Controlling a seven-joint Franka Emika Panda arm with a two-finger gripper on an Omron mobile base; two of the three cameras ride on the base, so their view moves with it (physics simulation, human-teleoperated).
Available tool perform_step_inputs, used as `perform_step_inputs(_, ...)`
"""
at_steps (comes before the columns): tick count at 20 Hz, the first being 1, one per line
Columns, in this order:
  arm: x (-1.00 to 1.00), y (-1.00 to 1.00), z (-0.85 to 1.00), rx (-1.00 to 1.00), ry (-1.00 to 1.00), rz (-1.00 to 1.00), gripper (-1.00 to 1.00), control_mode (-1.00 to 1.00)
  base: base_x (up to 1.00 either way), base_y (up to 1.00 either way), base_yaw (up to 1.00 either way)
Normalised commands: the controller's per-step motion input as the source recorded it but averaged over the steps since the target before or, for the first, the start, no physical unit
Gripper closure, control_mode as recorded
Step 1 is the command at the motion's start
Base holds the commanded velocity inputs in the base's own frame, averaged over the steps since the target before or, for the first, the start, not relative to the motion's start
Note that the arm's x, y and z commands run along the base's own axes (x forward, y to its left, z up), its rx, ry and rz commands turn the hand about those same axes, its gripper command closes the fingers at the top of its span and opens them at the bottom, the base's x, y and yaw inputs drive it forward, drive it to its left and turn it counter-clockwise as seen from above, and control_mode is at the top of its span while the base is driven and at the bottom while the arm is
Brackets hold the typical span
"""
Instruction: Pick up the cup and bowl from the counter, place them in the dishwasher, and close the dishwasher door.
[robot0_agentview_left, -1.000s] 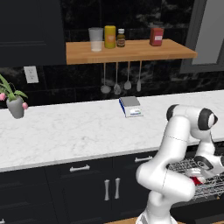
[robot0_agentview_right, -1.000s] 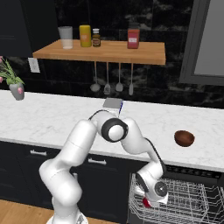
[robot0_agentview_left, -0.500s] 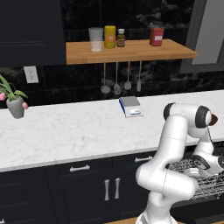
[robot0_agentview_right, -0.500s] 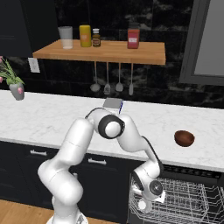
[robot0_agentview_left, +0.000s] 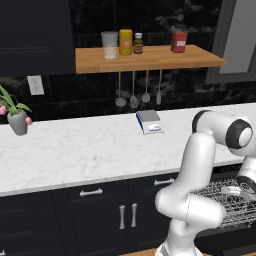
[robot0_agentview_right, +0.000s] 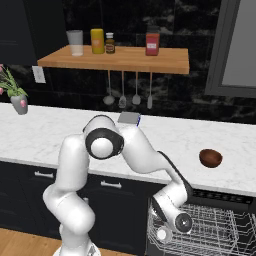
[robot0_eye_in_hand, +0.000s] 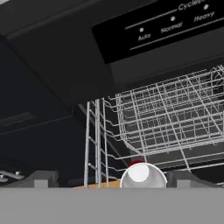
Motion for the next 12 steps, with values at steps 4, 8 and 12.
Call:
perform_step_inputs(4, 0.00, -0.31, 1.00, 0.13, -0.07, -0.01, -1.00, -1.00, 0.00, 0.00, 0.00)
perform_step_inputs(8, 0.00, -0.48, 1.00, 0.10, 0.00, -0.01, -1.00, -1.00, 0.00, 0.00, 0.00)
perform_step_inputs(12, 0.00, -0.41, 1.00, 0.10, 0.00, -0.03, -1.00, -1.00, 0.00, 0.00, 0.00)
